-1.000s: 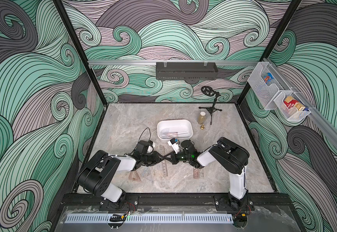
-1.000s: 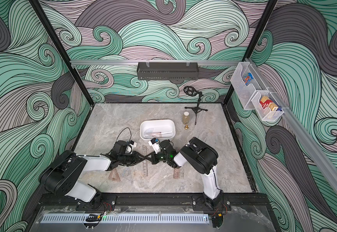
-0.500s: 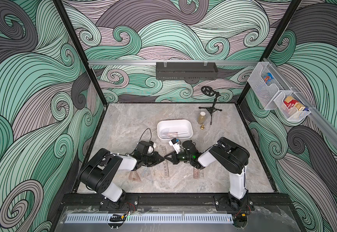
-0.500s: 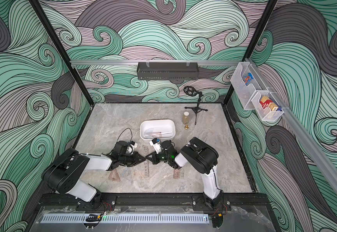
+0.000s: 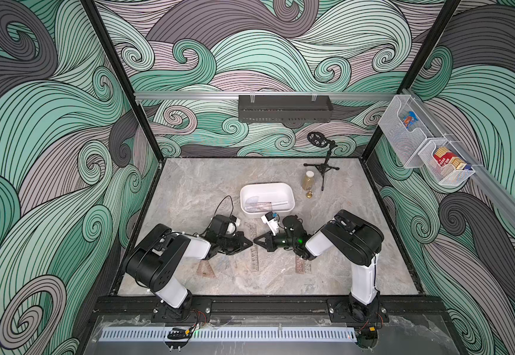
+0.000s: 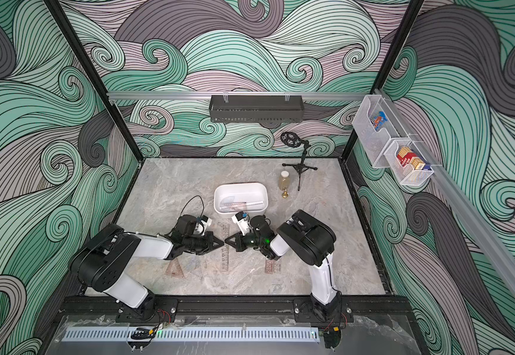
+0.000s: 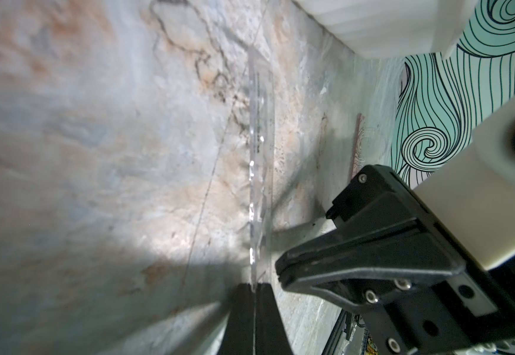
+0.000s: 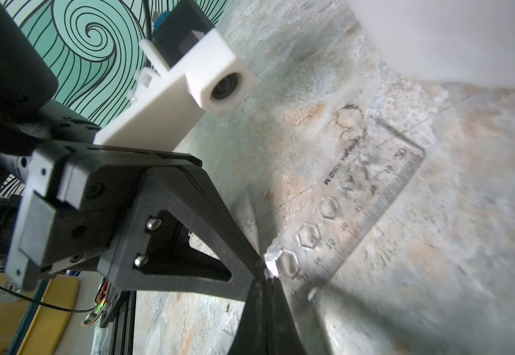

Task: Put the scattered rulers into the storage box
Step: Pick up the ruler from the center of the board.

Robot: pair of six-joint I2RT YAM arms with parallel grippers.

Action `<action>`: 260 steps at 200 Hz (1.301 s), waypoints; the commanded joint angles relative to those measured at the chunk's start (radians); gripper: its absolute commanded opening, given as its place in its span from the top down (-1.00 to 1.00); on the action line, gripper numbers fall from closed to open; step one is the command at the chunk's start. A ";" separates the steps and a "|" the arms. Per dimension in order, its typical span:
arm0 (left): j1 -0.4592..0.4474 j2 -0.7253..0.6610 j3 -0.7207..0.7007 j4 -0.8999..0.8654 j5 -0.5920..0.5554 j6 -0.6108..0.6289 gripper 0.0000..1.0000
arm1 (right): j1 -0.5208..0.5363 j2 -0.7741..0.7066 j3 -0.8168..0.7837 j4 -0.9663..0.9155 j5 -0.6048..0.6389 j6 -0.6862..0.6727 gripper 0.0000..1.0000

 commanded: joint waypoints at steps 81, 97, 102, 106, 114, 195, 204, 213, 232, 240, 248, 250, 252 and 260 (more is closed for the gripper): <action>-0.011 -0.169 0.031 -0.149 0.087 0.055 1.00 | -0.139 -0.323 0.009 -0.315 -0.089 -0.077 0.60; -0.009 -0.214 0.040 -0.147 0.118 0.055 1.00 | -0.159 -0.351 0.021 -0.329 -0.126 -0.073 0.44; -0.009 -0.222 0.045 -0.146 0.132 0.054 1.00 | -0.164 -0.356 0.023 -0.325 -0.140 -0.067 0.39; -0.009 -0.229 0.048 -0.146 0.144 0.053 1.00 | -0.169 -0.359 0.024 -0.323 -0.152 -0.062 0.34; -0.010 -0.242 0.055 -0.149 0.160 0.055 1.00 | -0.178 -0.362 0.029 -0.317 -0.179 -0.052 0.27; -0.010 -0.333 0.049 -0.026 0.317 -0.003 1.00 | -0.216 -0.321 0.068 -0.128 -0.331 0.123 -0.14; -0.009 -0.334 0.047 -0.018 0.320 -0.013 1.00 | -0.216 -0.309 0.072 -0.097 -0.341 0.149 -0.14; -0.010 -0.336 0.045 -0.009 0.325 -0.020 1.00 | -0.216 -0.295 0.077 -0.074 -0.352 0.167 -0.14; -0.009 -0.338 0.038 0.017 0.333 -0.039 1.00 | -0.217 -0.278 0.085 -0.032 -0.366 0.199 -0.12; -0.009 -0.337 0.037 0.021 0.334 -0.042 1.00 | -0.217 -0.273 0.089 -0.017 -0.372 0.211 -0.06; -0.008 -0.339 0.037 0.024 0.336 -0.046 1.00 | -0.220 -0.269 0.090 0.001 -0.376 0.225 -0.02; -0.010 -0.339 0.037 0.026 0.338 -0.046 1.00 | -0.220 -0.267 0.091 0.006 -0.377 0.229 0.00; -0.010 -0.339 0.035 0.026 0.338 -0.045 1.00 | -0.220 -0.265 0.091 0.013 -0.377 0.234 0.02; -0.009 -0.340 0.035 0.028 0.340 -0.047 1.00 | -0.225 -0.259 0.091 0.038 -0.381 0.251 0.10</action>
